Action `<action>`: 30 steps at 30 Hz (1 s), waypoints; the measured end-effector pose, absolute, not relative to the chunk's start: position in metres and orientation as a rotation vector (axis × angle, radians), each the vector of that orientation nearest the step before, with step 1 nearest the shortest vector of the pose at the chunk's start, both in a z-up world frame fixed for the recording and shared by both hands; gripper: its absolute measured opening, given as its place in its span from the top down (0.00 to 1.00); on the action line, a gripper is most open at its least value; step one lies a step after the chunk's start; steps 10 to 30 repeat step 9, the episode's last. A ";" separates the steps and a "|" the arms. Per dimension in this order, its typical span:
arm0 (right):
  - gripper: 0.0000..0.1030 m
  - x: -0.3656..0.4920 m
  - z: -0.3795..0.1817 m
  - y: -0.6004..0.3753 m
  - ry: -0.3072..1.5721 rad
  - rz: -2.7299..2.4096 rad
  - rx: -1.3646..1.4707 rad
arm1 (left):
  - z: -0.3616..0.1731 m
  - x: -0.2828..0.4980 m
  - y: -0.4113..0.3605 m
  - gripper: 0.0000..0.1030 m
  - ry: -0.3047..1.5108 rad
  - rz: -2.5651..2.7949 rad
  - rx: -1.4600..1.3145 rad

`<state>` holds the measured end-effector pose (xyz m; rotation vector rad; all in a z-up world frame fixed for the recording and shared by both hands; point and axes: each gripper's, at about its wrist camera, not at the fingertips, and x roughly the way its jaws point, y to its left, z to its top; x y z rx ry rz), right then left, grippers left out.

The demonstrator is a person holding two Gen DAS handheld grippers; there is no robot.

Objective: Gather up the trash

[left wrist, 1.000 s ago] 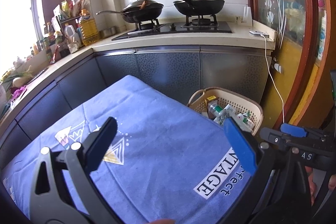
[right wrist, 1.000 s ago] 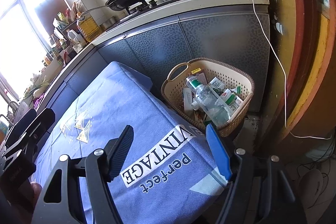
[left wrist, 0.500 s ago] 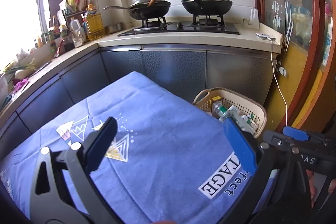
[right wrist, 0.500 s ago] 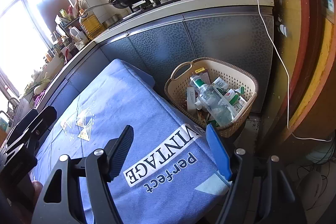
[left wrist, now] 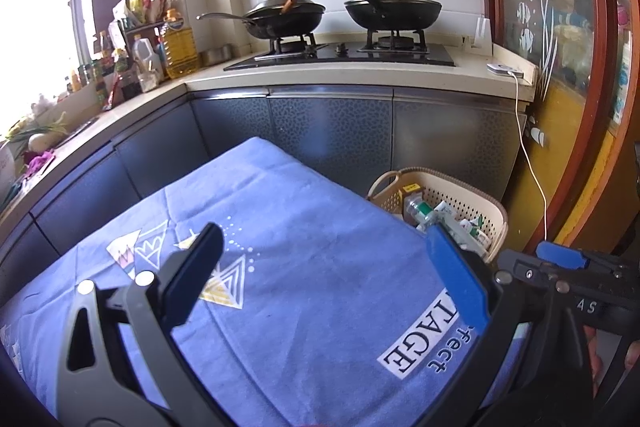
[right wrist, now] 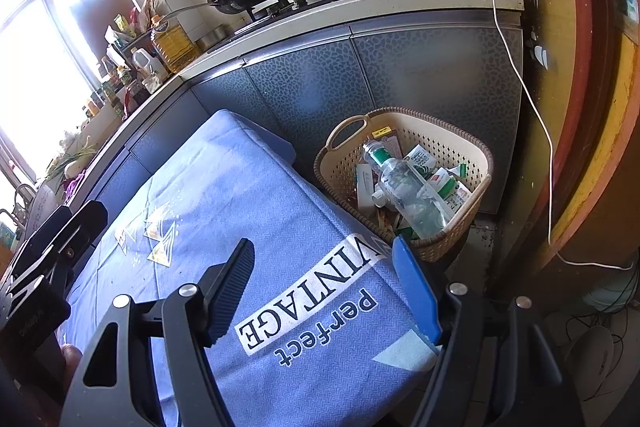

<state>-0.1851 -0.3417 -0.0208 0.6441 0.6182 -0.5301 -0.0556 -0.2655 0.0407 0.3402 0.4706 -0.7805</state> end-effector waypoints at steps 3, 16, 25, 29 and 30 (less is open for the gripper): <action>0.31 -0.185 -0.021 -0.342 0.618 -0.530 0.642 | 0.040 -0.055 -0.267 0.06 0.486 -0.776 0.347; 0.31 -0.184 -0.021 -0.341 0.621 -0.527 0.639 | 0.037 -0.051 -0.266 0.06 0.505 -0.776 0.333; 0.31 -0.184 -0.021 -0.341 0.621 -0.527 0.639 | 0.037 -0.051 -0.266 0.06 0.505 -0.776 0.333; 0.31 -0.184 -0.021 -0.341 0.621 -0.527 0.639 | 0.037 -0.051 -0.266 0.06 0.505 -0.776 0.333; 0.31 -0.184 -0.021 -0.341 0.621 -0.527 0.639 | 0.037 -0.051 -0.266 0.06 0.505 -0.776 0.333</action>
